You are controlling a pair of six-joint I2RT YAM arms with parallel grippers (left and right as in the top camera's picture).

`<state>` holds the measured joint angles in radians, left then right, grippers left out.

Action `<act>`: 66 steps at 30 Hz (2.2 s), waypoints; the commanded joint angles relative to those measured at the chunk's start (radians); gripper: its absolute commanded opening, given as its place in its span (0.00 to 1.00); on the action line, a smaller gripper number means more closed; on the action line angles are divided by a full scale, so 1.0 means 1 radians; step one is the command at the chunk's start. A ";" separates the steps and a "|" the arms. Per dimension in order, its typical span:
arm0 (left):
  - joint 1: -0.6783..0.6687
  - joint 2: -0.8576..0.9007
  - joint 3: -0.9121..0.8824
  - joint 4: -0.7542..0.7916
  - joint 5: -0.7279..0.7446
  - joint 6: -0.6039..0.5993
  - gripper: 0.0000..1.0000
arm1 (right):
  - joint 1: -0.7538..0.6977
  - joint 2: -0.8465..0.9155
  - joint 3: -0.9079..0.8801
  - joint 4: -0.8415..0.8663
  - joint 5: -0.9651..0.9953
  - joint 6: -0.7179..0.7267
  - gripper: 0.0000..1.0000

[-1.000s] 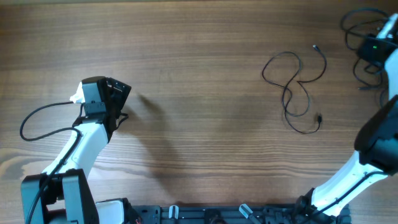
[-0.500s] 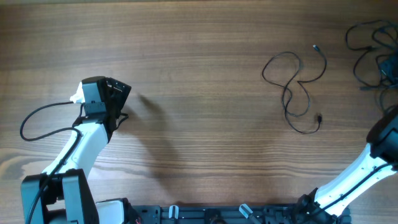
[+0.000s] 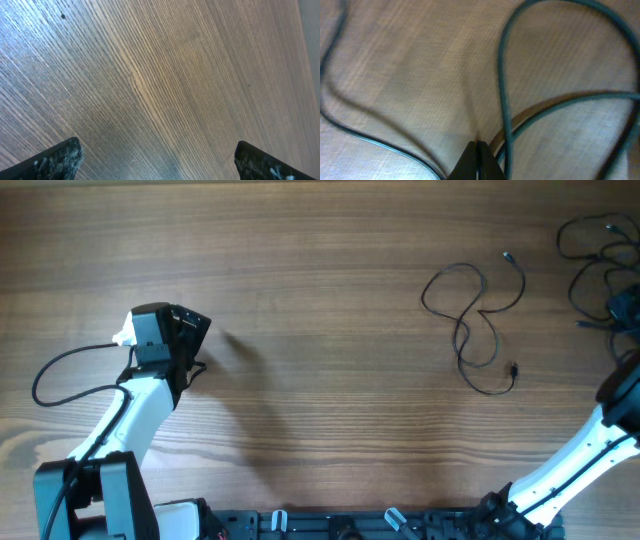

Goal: Untangle cables

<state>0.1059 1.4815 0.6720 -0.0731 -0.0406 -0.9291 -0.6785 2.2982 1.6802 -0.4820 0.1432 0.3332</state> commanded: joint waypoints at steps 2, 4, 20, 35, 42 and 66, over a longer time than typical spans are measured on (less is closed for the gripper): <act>0.004 -0.010 -0.001 0.000 -0.013 0.005 1.00 | -0.083 -0.002 -0.017 -0.091 0.104 0.007 0.04; 0.004 -0.010 -0.001 0.000 -0.013 0.005 1.00 | -0.106 -0.022 -0.016 -0.094 0.091 0.001 0.04; 0.004 -0.010 -0.001 0.000 -0.013 0.005 1.00 | 0.170 -0.420 -0.004 -0.191 -0.509 -0.316 0.13; 0.004 -0.010 -0.001 0.000 -0.013 0.005 1.00 | 0.565 -0.386 -0.373 -0.307 -0.398 -0.438 0.04; 0.004 -0.010 -0.001 0.000 -0.013 0.005 1.00 | 0.593 -0.386 -0.559 -0.127 -0.385 -0.437 0.04; 0.004 -0.010 -0.001 0.000 -0.013 0.005 1.00 | 0.558 -0.391 -0.547 -0.122 0.040 -0.312 0.04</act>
<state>0.1059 1.4815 0.6720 -0.0727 -0.0402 -0.9291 -0.1005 1.8793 1.1007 -0.5545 0.1143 0.0002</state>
